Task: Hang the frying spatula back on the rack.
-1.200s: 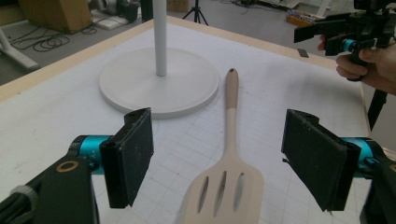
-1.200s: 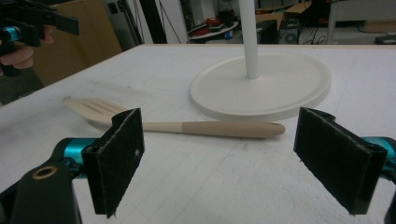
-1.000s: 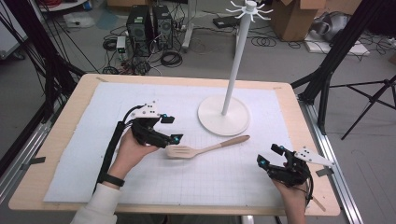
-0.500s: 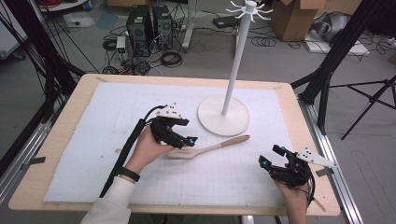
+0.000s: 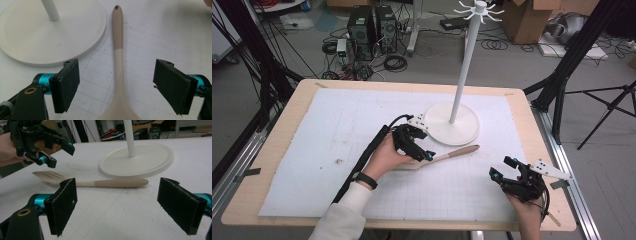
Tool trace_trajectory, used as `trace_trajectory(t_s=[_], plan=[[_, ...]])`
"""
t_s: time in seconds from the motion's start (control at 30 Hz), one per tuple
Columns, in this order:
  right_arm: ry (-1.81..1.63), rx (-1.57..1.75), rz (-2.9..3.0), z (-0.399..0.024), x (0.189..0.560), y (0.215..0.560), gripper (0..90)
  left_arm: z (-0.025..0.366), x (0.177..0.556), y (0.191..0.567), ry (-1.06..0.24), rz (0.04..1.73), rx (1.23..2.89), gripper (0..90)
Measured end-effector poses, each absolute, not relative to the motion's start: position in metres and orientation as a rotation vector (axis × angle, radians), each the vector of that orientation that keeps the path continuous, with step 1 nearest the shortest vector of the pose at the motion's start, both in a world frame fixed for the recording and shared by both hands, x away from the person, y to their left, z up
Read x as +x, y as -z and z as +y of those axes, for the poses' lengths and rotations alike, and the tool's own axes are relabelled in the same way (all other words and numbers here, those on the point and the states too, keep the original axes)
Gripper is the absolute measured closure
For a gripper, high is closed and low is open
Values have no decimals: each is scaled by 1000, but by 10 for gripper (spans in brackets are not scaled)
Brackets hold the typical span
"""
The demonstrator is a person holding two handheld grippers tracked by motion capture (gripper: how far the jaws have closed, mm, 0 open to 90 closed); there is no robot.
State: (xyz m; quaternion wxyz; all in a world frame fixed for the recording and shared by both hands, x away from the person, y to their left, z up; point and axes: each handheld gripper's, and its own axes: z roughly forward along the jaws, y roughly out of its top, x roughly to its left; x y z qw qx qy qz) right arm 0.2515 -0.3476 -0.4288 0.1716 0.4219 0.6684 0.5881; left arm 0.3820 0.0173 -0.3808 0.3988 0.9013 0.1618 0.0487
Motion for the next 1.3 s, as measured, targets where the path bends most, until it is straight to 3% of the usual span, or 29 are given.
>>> trace_trajectory(t_s=[0.57, 1.3], plan=[[-1676, 1199, 1892, -346, 250, 427, 149, -13, 387, 394, -96, 401, 2439, 290], [-1684, 1197, 1883, -347, 250, 426, 150, -35, 385, 406, -124, 397, 2583, 497]])
